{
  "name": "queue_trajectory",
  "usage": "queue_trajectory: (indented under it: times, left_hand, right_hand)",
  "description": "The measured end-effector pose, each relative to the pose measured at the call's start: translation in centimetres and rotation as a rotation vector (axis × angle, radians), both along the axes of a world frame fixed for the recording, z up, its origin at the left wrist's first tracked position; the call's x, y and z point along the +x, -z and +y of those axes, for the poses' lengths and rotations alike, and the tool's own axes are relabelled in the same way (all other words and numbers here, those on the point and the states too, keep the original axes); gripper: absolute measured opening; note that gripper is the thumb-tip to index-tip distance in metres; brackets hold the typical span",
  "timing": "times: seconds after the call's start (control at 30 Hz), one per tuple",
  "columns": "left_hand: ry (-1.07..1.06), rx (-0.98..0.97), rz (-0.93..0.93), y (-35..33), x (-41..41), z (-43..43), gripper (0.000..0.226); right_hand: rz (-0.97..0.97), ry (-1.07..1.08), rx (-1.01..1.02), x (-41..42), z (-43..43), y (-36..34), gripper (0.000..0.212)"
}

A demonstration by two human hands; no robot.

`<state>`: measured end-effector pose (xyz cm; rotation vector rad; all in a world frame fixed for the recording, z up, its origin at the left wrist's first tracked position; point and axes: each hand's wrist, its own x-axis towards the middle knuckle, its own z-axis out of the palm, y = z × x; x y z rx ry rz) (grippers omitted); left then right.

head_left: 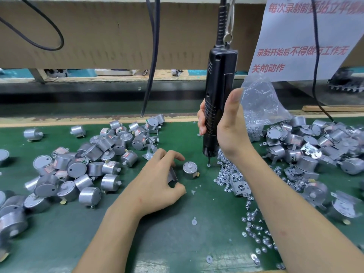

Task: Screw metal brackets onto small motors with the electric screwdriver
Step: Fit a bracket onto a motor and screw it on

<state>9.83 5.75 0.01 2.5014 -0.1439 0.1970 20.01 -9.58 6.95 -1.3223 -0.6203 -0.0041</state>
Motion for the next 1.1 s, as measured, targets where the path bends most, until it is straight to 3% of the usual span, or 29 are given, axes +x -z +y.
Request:
queue_trajectory:
  times: [0.27, 0.47, 0.63, 0.8, 0.93, 1.1]
  left_hand:
    - [0.018, -0.113, 0.122, -0.5, -0.7, 2.4, 0.054]
    - [0.033, -0.075, 0.150, -0.1, -0.7, 2.9, 0.052]
    - [-0.101, 0.061, -0.056, -0.6, -0.5, 2.6, 0.040]
    - [-0.191, -0.120, -0.339, -0.9, -0.3, 0.4, 0.031]
    - [-0.138, -0.122, -0.389, -0.2, 0.6, -1.8, 0.032]
    - [-0.111, -0.149, -0.369, 0.4, 1.4, -3.1, 0.039]
  right_hand:
    - [-0.002, 0.009, 0.007, 0.2, -0.1, 0.0, 0.090]
    - [-0.003, 0.007, 0.007, 0.3, 0.0, 0.2, 0.088]
    - [-0.008, 0.007, -0.004, 0.2, 0.0, 0.2, 0.090]
    - [-0.038, 0.022, -0.020, 0.1, -0.1, -0.2, 0.091]
    - [-0.051, 0.004, -0.011, -0.1, 0.0, -0.5, 0.095]
    - [-0.052, -0.020, -0.018, -0.5, 0.2, -0.3, 0.082]
